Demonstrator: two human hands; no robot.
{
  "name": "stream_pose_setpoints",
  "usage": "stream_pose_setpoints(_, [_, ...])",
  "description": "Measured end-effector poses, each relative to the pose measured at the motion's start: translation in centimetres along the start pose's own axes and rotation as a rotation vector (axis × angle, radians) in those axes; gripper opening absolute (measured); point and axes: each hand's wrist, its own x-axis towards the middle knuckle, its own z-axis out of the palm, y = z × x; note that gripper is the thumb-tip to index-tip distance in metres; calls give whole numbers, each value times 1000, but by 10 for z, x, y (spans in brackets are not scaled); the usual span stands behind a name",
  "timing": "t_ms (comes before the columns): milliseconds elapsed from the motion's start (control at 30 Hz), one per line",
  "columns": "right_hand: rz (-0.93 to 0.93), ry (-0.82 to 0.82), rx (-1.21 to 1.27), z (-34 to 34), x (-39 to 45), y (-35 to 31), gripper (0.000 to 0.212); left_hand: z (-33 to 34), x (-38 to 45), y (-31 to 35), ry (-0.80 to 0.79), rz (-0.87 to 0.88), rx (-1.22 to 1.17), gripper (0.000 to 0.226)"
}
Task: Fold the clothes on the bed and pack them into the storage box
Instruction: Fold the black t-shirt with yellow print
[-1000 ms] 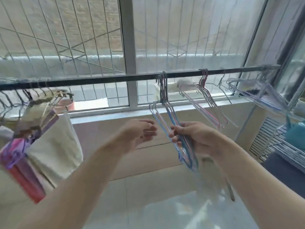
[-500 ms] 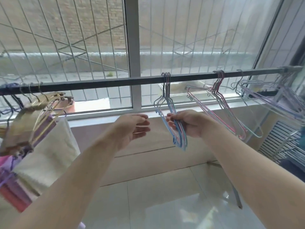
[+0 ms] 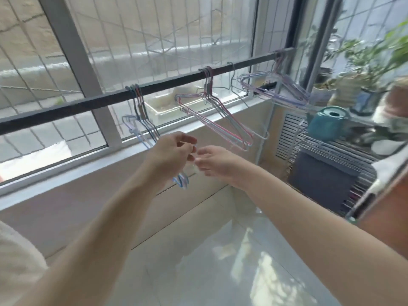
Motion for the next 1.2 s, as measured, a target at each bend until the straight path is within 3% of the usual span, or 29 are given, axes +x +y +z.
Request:
stream_pose_setpoints(67, [-39, 155, -51, -31, -41, 27, 43, 44, -4, 22, -105, 82, 15, 21])
stream_pose_setpoints(200, [7, 517, -13, -104, -179, 97, 21, 177, -45, 69, -420, 243, 37, 21])
stream_pose_setpoints(300, [117, 827, -43, -148, -306, 153, 9, 287, -108, 102, -656, 322, 47, 24])
stream_pose_setpoints(467, [472, 1254, -153, -162, -577, 234, 14, 450, -296, 157, -1068, 522, 65, 26])
stream_pose_setpoints(600, [739, 1555, -164, -110, -794, 275, 17, 542, -492, 184, -1374, 811, 127, 33])
stream_pose_setpoints(767, [1086, 1805, -84, -3, -991, 282, 21, 590, -709, 209, -1645, 1241, 245, 25])
stream_pose_setpoints(900, [1266, 2049, 123, 77, -1085, 295, 28, 615, -836, 201, -1842, 1378, 226, 24])
stream_pose_setpoints(1000, [1364, 2182, 258, 123, -1126, 313, 22, 635, -908, 189, -1947, 1494, 248, 25])
stream_pose_setpoints(1200, [1710, 2225, 360, 187, -1208, 330, 31, 686, -1052, 178, -2036, 1837, 133, 24])
